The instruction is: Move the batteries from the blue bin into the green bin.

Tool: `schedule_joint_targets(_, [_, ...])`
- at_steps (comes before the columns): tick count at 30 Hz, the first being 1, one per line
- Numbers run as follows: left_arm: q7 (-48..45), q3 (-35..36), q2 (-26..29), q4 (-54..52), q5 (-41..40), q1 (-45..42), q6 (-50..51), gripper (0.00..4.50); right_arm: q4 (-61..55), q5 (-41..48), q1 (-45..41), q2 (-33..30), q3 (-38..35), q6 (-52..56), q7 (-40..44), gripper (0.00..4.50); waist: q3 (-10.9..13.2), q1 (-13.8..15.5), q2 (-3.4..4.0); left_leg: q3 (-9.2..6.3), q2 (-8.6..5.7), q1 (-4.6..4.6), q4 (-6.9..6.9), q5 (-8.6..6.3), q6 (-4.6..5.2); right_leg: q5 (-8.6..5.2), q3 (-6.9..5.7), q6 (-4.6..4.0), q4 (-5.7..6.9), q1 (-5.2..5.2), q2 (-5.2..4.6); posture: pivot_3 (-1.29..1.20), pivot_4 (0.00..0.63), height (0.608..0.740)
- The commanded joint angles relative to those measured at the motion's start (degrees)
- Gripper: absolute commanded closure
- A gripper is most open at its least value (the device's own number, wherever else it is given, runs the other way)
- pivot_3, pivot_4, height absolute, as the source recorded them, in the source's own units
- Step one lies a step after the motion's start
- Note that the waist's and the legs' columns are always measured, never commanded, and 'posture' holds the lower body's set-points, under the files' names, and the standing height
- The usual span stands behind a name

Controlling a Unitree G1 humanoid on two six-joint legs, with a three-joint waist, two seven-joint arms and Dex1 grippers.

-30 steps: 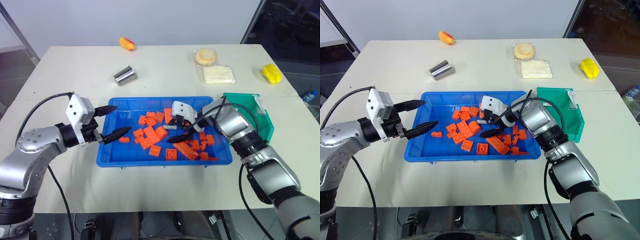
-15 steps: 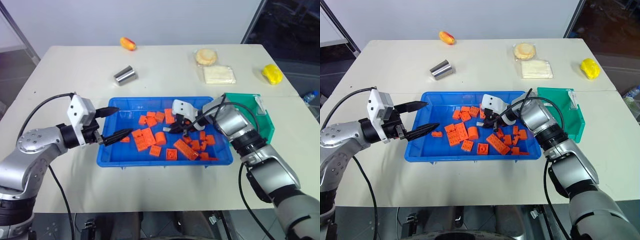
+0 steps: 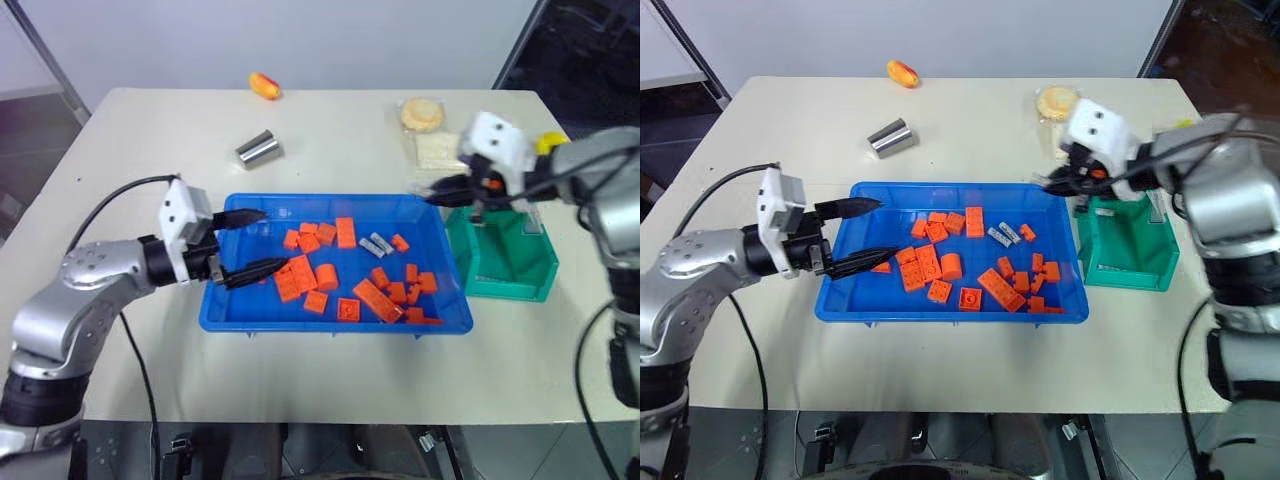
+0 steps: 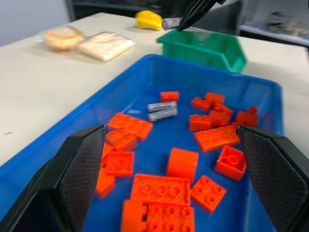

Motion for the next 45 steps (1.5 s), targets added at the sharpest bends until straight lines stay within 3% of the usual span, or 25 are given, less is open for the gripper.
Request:
schedule_joint_targets(1, [-2.3, -1.4, -0.6, 2.8, 1.3, -2.9, -2.3, 0.0, -2.2, 1.2, 3.8, -4.7, -4.6, 0.9, -1.0, 4.43, 0.0, -0.1, 0.0, 0.04, 0.0, 0.0, 0.0, 0.0, 0.0, 0.0, 0.03, 0.0, 0.0, -0.02, -0.01, 0.0, 0.15, 0.74])
schedule_joint_targets(8, [-5.3, -3.5, -2.0, 7.7, 3.6, -5.6, -4.5, 0.0, 0.5, 1.7, 9.8, -7.6, -8.4, -0.1, -5.7, 4.43, 0.0, -0.4, 0.01, 0.08, 0.02, 0.02, 0.01, 0.0, 0.0, 0.0, 0.06, 0.01, 0.01, -0.03, 0.03, 0.0, 0.15, 0.74])
schedule_joint_targets(24, [-5.1, -1.5, -1.6, 7.7, 4.3, -5.1, -4.7, 0.0, 17.4, -4.8, 12.5, -9.8, -5.4, -13.0, -12.2, 4.43, 0.0, -0.1, 0.01, 0.1, 0.02, 0.01, 0.02, 0.0, 0.0, 0.0, 0.08, 0.02, 0.01, -0.03, 0.01, 0.0, 0.15, 0.74])
schedule_joint_targets(25, [-5.0, -1.4, -1.6, 7.7, 4.4, -5.0, -4.7, 0.0, 17.8, -4.9, 12.5, -9.8, -5.3, -13.3, -12.3, 3.4, 0.0, -0.1, 0.01, 0.1, 0.02, 0.01, 0.02, 0.0, 0.0, 0.0, 0.08, 0.02, 0.02, -0.03, 0.02, 0.0, 0.15, 0.74])
schedule_joint_targets(26, [-5.0, -1.3, -1.6, 7.7, 4.4, -5.0, -4.7, 0.0, 18.0, -4.9, 12.5, -9.7, -5.2, -13.7, -12.2, 3.06, 0.0, -0.1, 0.01, 0.1, 0.02, 0.01, 0.02, 0.0, 0.0, 0.0, 0.08, 0.02, 0.02, -0.03, 0.02, 0.0, 0.15, 0.74])
schedule_joint_targets(32, [-4.8, -0.8, -1.6, 7.3, 4.6, -4.6, -4.5, 0.0, 17.6, -5.5, 10.5, -8.9, -5.3, -13.6, -13.3, 0.02, 0.0, -0.1, 0.01, 0.1, 0.01, 0.01, 0.04, 0.0, 0.0, 0.0, 0.08, 0.02, 0.02, -0.01, 0.01, 0.0, 0.15, 0.74])
schedule_joint_targets(36, [-4.7, -0.7, -1.5, 7.3, 4.8, -4.6, -4.6, 0.0, 15.5, -3.5, 6.5, -6.4, -6.2, -10.9, -14.0, 0.02, 0.0, -0.3, 0.02, 0.1, 0.02, 0.02, 0.03, 0.0, 0.0, 0.0, 0.08, 0.02, 0.02, -0.02, 0.02, 0.0, 0.15, 0.74])
schedule_joint_targets(40, [-4.6, -0.4, -1.3, 7.4, 4.7, -4.5, -4.5, 0.0, 8.5, 2.8, -0.2, 0.2, -6.8, -1.7, -14.0, 0.02, 0.0, -1.2, 0.02, 0.05, 0.04, 0.04, 0.02, 0.0, 0.0, 0.0, 0.08, 0.02, 0.07, -0.02, 0.05, 0.0, 0.15, 0.74])
schedule_joint_targets(45, [-4.6, -0.1, -0.8, 6.5, 4.1, -3.6, -3.8, 0.0, 0.6, 7.3, -0.6, 7.7, -3.9, 5.3, -15.8, 0.02, 0.0, -1.3, 0.02, -0.02, 0.05, 0.02, -0.01, 0.0, 0.0, 0.0, 0.05, 0.02, 0.08, -0.01, 0.06, 0.0, 0.15, 0.74])
